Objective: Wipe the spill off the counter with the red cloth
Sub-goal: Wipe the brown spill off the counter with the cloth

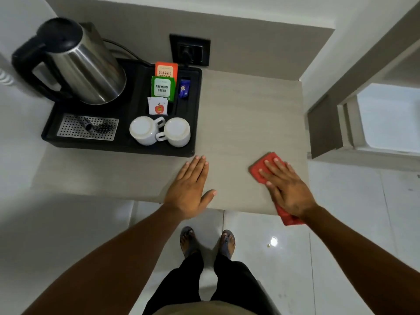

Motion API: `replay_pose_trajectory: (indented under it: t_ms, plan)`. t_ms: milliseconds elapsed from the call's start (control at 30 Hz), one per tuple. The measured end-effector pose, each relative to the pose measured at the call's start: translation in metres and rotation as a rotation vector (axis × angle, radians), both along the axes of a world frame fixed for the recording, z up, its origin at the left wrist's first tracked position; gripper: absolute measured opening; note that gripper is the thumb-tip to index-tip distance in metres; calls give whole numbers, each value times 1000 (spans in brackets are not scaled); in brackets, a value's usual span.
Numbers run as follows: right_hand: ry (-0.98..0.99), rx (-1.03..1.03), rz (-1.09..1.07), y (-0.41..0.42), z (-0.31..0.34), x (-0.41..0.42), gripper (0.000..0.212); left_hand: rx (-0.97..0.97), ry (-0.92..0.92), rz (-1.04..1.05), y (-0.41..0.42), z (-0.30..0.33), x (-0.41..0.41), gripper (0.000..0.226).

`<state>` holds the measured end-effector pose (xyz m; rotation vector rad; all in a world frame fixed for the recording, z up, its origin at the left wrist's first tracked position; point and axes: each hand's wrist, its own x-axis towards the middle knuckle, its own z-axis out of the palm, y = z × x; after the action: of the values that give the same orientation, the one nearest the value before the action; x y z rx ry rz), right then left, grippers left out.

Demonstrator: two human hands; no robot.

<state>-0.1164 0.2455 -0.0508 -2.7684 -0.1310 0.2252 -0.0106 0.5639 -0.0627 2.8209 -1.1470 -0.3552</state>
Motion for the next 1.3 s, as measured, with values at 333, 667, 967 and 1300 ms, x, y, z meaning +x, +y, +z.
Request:
replay_pose_trajectory:
  t_ms: [333,667,967,1300]
  plan:
    - [-32,-116,-412,38,33,151,56,-57,1,-16,-26,9,-12,87]
    - [-69,-68,132,39,16,28,49,-42,-48,-23,2,0,-18,91]
    - [-45,-32,-571,49,16,94,51,-13,-52,-30,-2,-1,-19,92]
    - [-74,-28,-191,70,3,-4,49,-15,-69,-39,-1,-1,-19,92]
